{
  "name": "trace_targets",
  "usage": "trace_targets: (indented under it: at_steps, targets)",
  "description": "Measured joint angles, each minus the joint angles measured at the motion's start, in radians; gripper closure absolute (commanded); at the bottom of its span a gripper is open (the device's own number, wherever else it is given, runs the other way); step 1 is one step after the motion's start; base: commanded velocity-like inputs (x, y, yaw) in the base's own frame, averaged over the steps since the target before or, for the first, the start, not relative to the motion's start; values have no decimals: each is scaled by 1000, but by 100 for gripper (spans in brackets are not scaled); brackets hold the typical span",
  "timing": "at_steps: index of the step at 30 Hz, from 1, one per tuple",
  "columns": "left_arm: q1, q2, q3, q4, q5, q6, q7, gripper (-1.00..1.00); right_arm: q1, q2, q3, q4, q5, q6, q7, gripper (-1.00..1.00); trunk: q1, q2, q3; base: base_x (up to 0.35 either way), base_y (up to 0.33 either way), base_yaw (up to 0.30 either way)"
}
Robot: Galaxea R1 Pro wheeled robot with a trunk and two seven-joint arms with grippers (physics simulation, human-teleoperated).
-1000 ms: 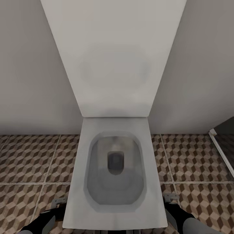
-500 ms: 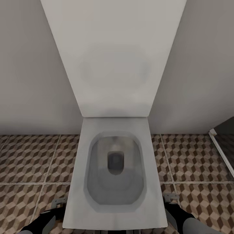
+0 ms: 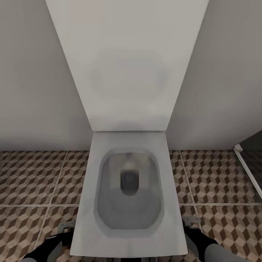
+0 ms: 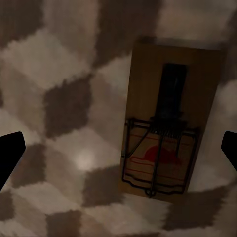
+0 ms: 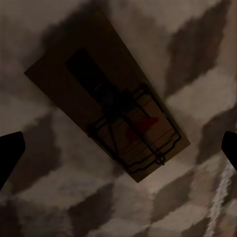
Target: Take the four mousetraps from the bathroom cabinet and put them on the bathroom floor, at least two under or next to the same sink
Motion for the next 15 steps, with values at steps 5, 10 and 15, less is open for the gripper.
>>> trace_targets:
  at_steps: [5, 10, 15]
  targets:
    - [0, 1, -1, -7, -1, -4, -1, -100, 0, 0, 0, 0, 0, 0, -1, -100, 0, 0, 0, 0, 0, 0]
    - [0, 2, 0, -17, -2, -9, -3, -100, 0, 0, 0, 0, 0, 0, 0, -100, 0, 0, 0, 0, 0, 0]
    - [0, 2, -1, -21, -2, -11, -3, -100, 0, 0, 0, 0, 0, 0, -1, -100, 0, 0, 0, 0, 0, 0]
